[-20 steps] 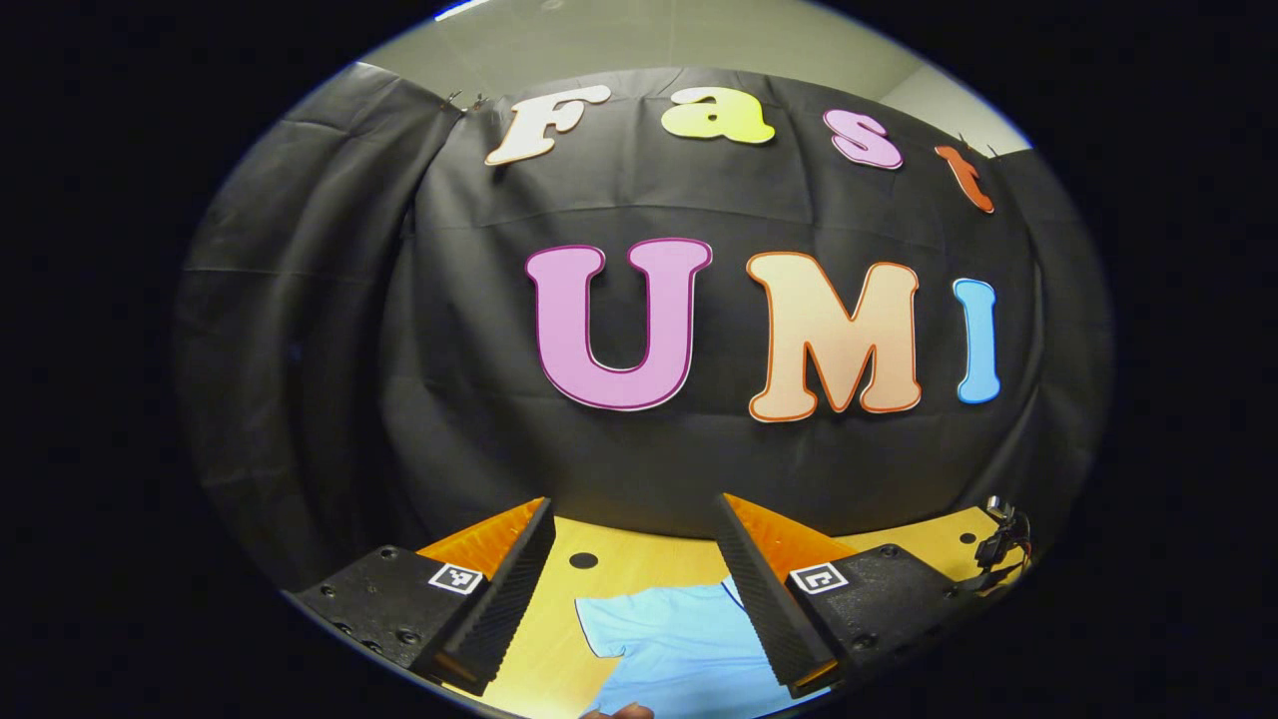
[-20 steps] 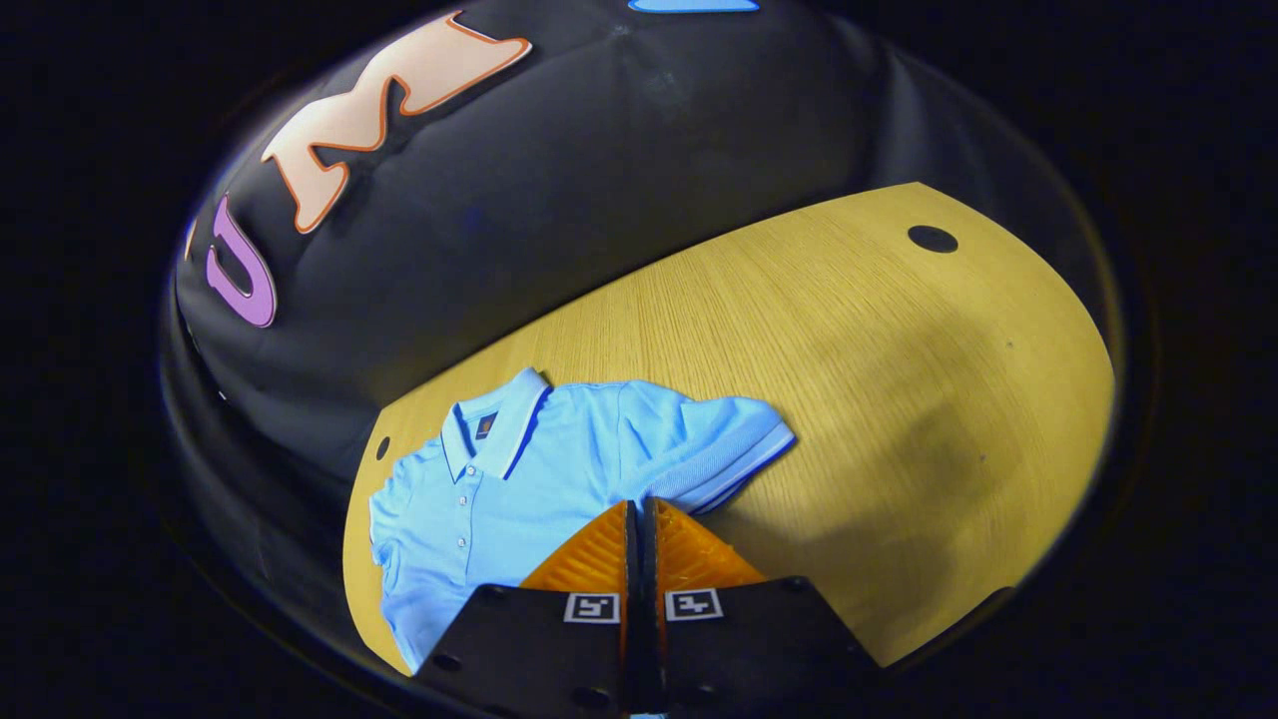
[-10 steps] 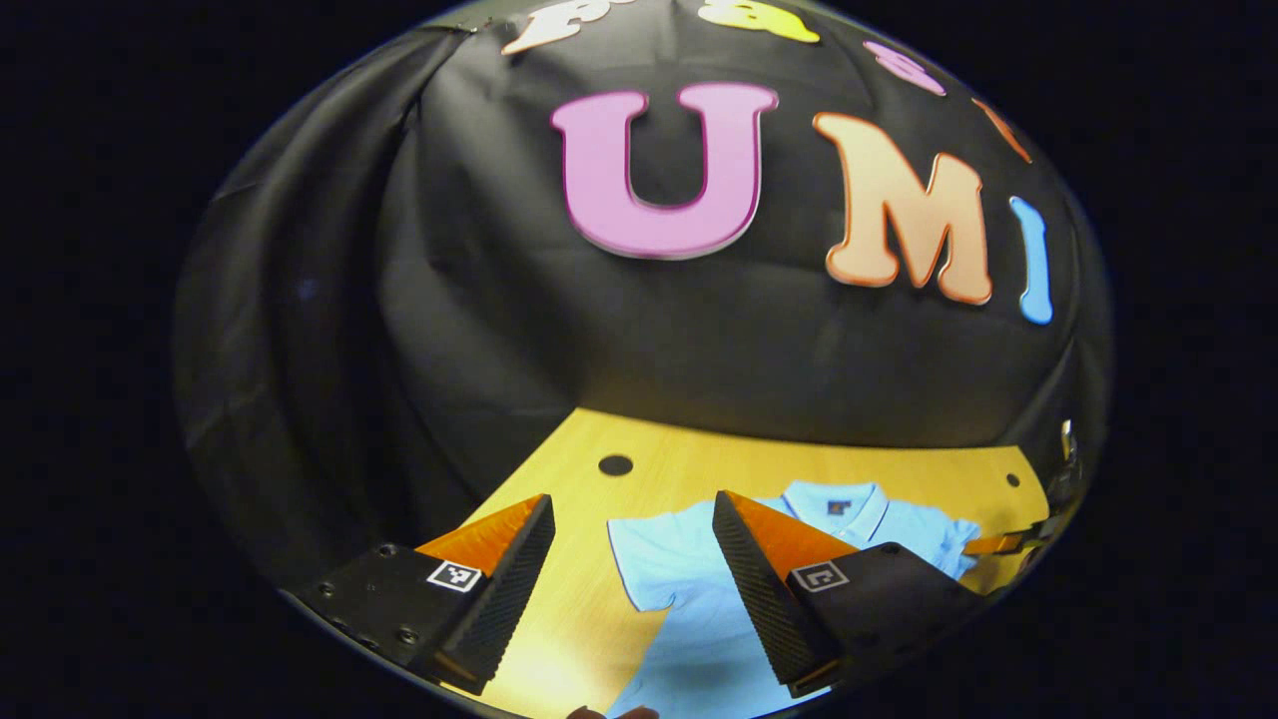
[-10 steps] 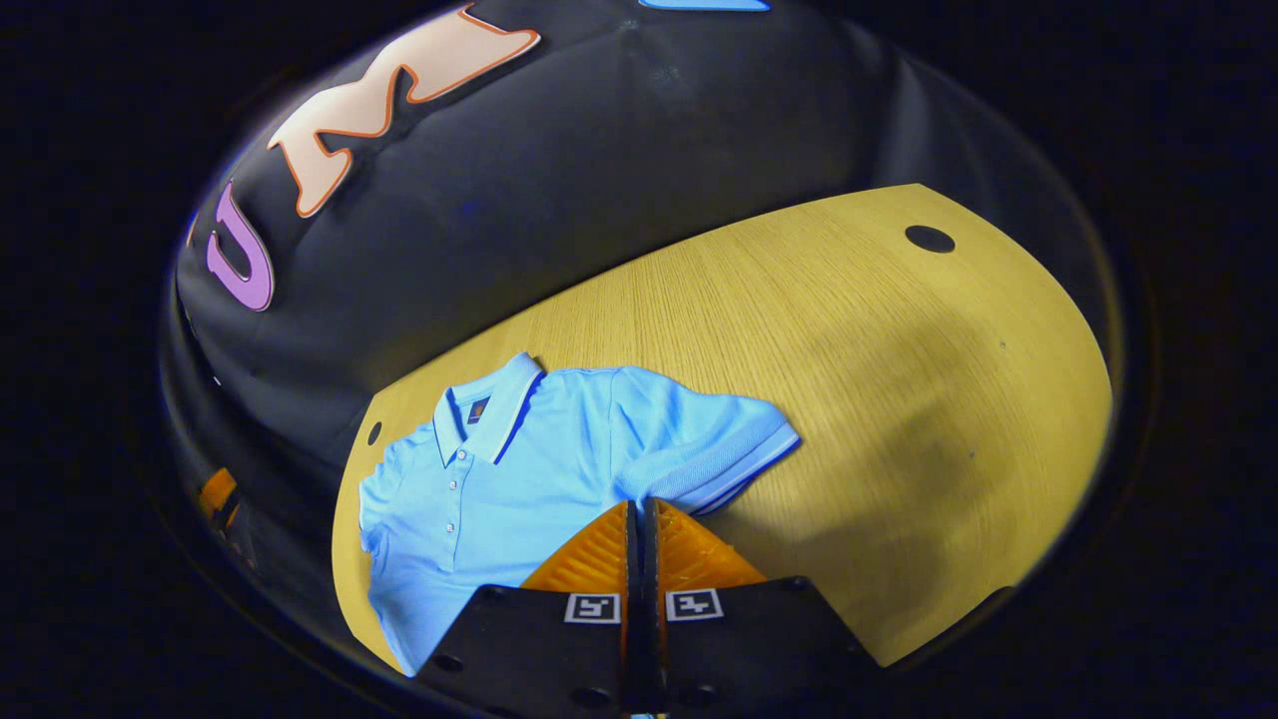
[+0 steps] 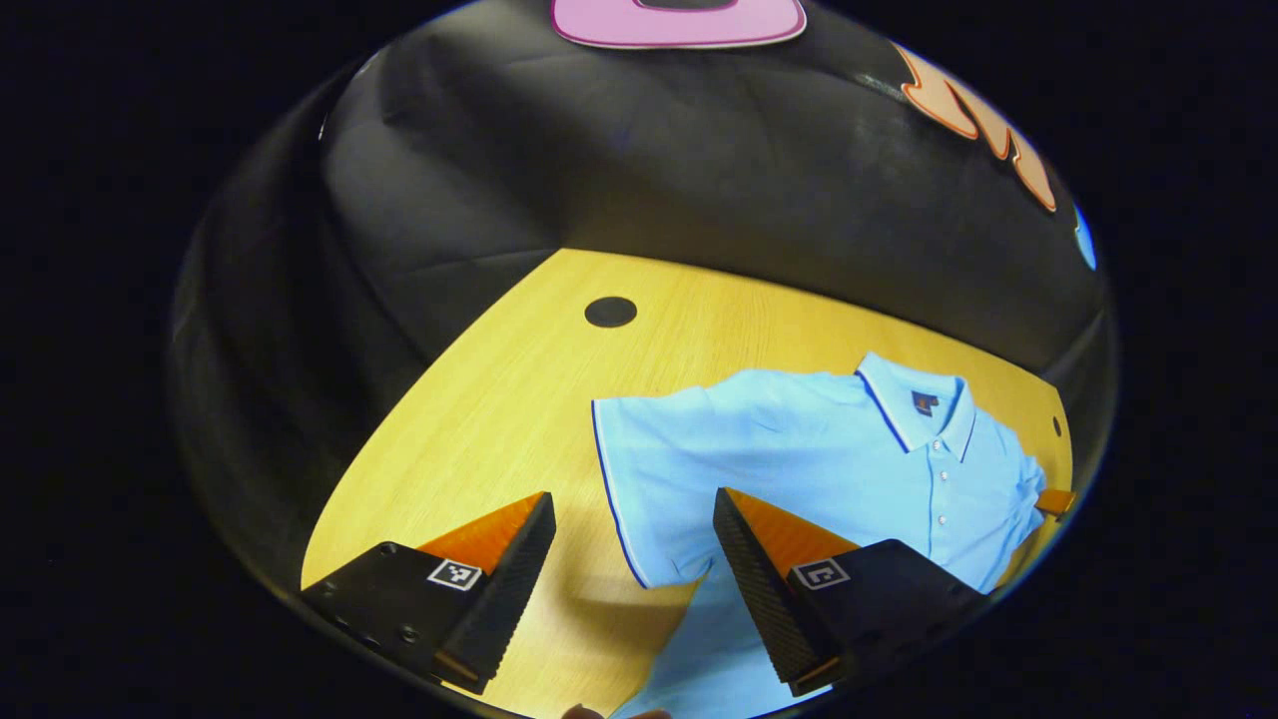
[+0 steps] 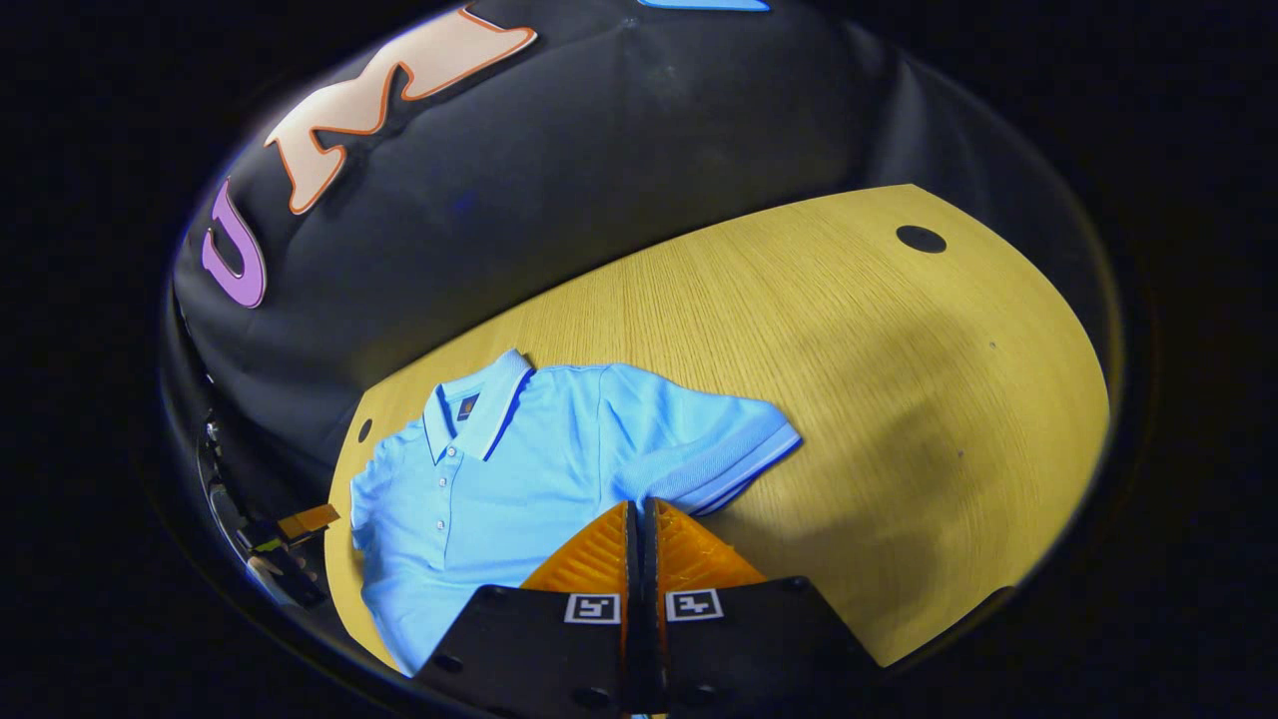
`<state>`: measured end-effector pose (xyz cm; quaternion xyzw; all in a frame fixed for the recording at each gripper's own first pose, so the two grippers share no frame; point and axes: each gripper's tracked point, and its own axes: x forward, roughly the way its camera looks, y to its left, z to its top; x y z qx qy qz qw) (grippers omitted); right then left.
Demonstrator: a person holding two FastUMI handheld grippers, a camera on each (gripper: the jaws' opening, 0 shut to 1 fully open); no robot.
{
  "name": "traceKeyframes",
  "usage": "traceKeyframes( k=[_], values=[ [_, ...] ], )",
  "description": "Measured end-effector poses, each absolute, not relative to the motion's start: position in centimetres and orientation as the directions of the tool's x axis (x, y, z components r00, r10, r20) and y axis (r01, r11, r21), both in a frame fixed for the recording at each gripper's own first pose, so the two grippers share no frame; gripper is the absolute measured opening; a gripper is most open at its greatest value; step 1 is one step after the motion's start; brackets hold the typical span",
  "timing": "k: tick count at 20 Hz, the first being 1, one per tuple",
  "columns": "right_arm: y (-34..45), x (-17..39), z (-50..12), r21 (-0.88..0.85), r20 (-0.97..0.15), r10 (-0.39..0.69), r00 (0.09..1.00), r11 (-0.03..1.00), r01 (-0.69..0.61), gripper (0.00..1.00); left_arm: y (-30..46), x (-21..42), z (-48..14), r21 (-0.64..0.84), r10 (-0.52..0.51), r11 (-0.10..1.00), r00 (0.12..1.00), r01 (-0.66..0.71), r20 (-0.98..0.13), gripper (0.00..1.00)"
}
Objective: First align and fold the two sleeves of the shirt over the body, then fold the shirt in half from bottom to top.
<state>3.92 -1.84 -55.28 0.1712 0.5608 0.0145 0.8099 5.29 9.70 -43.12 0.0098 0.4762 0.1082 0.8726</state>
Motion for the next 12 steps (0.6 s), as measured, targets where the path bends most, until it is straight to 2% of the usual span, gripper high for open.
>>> traceKeyframes(
  k=[2,5,7,9,10,12],
  values=[
    [-1.9,3.8,-55.3,0.286,-0.906,0.210,0.367,0.944,0.166,0.00,10.0,5.3,-44.5,0.150,0.220,0.973,0.493,-0.177,-0.842,0.96],
    [-1.9,3.7,-55.3,0.281,-0.908,0.206,0.365,0.946,0.163,0.02,10.1,4.8,-45.8,0.154,0.223,0.970,0.447,-0.187,-0.866,0.94],
    [-1.9,3.9,-55.2,0.282,-0.906,0.206,0.370,0.946,0.163,0.02,9.9,5.5,-45.9,0.133,0.216,0.970,0.472,-0.203,-0.855,0.93],
    [-1.9,4.2,-55.0,0.287,-0.902,0.207,0.379,0.943,0.166,0.02,9.3,5.6,-46.0,0.114,0.199,0.973,0.479,-0.202,-0.855,0.87],
    [-2.0,4.3,-55.0,0.287,-0.901,0.206,0.381,0.943,0.169,0.03,8.9,5.7,-46.0,0.109,0.192,0.975,0.481,-0.195,-0.855,0.82],
    [-1.9,4.3,-54.8,0.292,-0.896,0.207,0.392,0.941,0.172,0.02,7.9,6.4,-46.2,0.090,0.164,0.981,0.496,-0.170,-0.852,0.55]
  ],
)
